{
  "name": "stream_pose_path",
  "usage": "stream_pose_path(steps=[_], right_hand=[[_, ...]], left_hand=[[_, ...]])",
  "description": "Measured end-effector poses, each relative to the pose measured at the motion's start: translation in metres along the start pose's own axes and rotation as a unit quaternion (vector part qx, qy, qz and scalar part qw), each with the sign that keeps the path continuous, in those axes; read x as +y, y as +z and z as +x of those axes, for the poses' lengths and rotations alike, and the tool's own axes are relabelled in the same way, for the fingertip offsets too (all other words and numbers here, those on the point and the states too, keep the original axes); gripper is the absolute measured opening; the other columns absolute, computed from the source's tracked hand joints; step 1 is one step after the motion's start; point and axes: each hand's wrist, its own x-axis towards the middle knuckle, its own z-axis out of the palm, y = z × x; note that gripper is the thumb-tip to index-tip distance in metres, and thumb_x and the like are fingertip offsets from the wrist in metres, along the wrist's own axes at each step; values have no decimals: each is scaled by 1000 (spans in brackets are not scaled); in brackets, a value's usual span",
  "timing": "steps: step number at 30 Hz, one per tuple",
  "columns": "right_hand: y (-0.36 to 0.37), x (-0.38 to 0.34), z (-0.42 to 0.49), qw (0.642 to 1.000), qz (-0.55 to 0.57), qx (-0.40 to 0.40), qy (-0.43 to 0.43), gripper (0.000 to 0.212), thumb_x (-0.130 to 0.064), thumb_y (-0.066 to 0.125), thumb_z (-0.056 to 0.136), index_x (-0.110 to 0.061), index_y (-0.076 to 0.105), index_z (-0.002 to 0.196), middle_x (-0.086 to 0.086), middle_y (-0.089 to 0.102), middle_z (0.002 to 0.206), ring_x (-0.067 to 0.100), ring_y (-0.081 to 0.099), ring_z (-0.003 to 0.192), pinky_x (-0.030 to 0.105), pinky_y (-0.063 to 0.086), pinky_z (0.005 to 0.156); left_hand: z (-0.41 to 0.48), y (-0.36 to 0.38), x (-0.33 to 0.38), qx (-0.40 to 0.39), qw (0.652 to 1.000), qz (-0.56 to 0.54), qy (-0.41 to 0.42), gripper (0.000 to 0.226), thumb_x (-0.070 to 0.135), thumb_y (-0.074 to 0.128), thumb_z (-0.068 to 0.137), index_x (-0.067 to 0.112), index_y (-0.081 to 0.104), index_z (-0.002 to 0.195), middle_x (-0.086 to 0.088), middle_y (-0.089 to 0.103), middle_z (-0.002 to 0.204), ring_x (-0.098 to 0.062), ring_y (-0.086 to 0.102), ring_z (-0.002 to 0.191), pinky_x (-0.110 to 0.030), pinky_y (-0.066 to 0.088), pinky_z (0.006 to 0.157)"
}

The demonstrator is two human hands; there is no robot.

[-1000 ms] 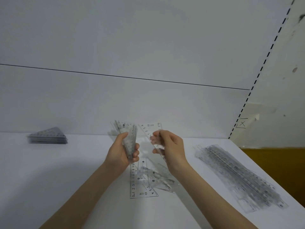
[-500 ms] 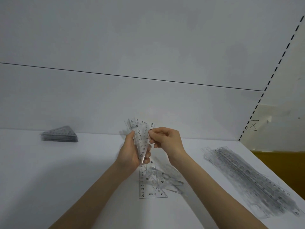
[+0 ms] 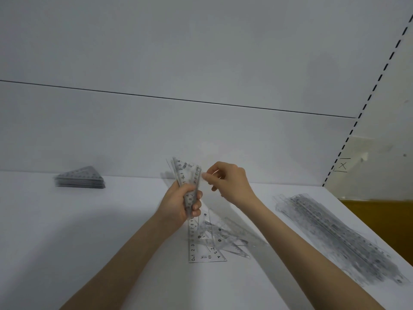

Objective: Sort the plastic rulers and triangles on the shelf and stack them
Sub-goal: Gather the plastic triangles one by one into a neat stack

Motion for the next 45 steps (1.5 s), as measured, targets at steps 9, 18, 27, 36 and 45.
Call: stream_pose_path(steps=[9, 18, 27, 36, 45], right_hand=[[-43, 38, -59, 938, -236, -254, -29, 71, -71, 73, 51, -40, 65, 114, -19, 63, 111, -2, 53, 104, 24, 46, 83], [-40, 50, -87, 923, -280, -180, -194, 34, -60, 55, 79, -39, 73, 99, -22, 69, 102, 6, 61, 93, 31, 51, 71], [-62, 26, -71, 979, -80, 84, -166, 16, -22, 57, 95, -16, 68, 85, -8, 68, 68, 8, 61, 47, 17, 43, 49], [-68, -14, -29, 984, 163, -70, -27, 9, 2, 62, 89, -1, 70, 91, 11, 69, 73, 16, 55, 57, 21, 47, 57], [-34, -29, 8, 997, 39, -32, -49, 5, -4, 69, 84, -1, 71, 88, 6, 65, 62, 1, 54, 43, 12, 42, 48]], left_hand=[[3, -5, 6, 37, 999, -24, 12, 17, 1, 36, 92, 14, 34, 80, -9, 47, 63, -15, 36, 38, -18, 29, 38], [4, -5, 2, 39, 999, -18, 7, 18, 2, 36, 92, 14, 34, 80, -9, 47, 62, -15, 36, 37, -18, 28, 38], [5, -8, 2, 12, 1000, -19, 9, 13, 6, 39, 92, 15, 34, 82, -9, 49, 62, -16, 37, 40, -19, 30, 40], [-4, -2, 3, -105, 994, -9, -33, 29, 35, 45, 79, 10, 54, 91, -9, 51, 65, -17, 39, 41, -23, 30, 43], [-6, -1, 0, -143, 989, 8, -30, 31, 24, 57, 78, 10, 48, 104, -11, 50, 65, -17, 40, 42, -22, 33, 41]])
